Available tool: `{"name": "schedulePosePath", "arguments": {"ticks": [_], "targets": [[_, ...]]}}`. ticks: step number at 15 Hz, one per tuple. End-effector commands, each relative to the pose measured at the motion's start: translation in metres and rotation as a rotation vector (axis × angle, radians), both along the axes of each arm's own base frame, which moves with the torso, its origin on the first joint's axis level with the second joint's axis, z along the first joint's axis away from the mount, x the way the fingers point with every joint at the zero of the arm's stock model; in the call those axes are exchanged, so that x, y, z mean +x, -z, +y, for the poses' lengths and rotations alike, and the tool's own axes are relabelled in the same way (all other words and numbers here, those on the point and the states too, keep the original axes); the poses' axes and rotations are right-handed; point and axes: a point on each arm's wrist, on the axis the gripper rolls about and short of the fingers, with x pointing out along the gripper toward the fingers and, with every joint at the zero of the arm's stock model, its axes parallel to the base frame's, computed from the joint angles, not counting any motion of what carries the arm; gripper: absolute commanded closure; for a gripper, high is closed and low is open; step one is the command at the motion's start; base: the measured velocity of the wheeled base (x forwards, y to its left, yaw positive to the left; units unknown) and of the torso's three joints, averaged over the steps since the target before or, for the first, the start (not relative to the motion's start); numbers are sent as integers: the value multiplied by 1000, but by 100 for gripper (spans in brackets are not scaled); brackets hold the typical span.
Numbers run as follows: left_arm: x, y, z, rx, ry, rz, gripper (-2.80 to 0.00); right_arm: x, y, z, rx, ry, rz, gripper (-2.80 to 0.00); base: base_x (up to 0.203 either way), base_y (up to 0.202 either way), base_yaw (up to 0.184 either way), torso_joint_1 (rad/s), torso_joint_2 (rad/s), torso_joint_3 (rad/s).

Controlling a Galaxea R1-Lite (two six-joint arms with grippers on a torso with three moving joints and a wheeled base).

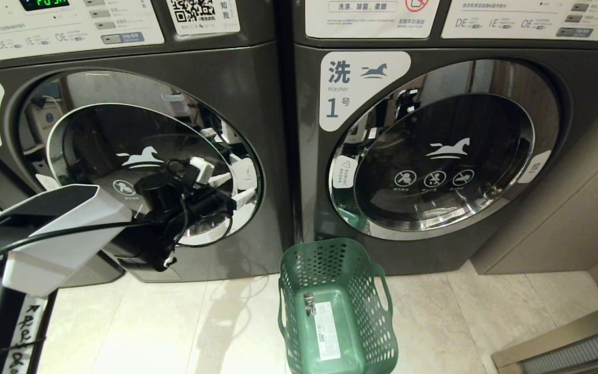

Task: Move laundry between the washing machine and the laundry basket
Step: Open the lid of the washing machine

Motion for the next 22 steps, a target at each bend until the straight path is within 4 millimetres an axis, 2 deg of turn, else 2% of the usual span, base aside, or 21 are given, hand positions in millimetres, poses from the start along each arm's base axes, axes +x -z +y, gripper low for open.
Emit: {"name": "schedulePosePath", "arguments": {"ticks": [1,7,12,22], "targets": [[5,3,-1,-1,1,-11,-280,0,0,0,-1,0,1,0,0,0,0,0,0,0],[16,2,-2,-10,-57,-20,-280,0,0,0,-1,0,2,0,0,0,0,0,0,0],[19,7,-3,-30,-46,6,-280,0,0,0,-1,0,2,0,0,0,0,0,0,0],[40,9,-6,-60,-6,4,-280,0,0,0,-1,0,2,0,0,0,0,0,0,0]]}}
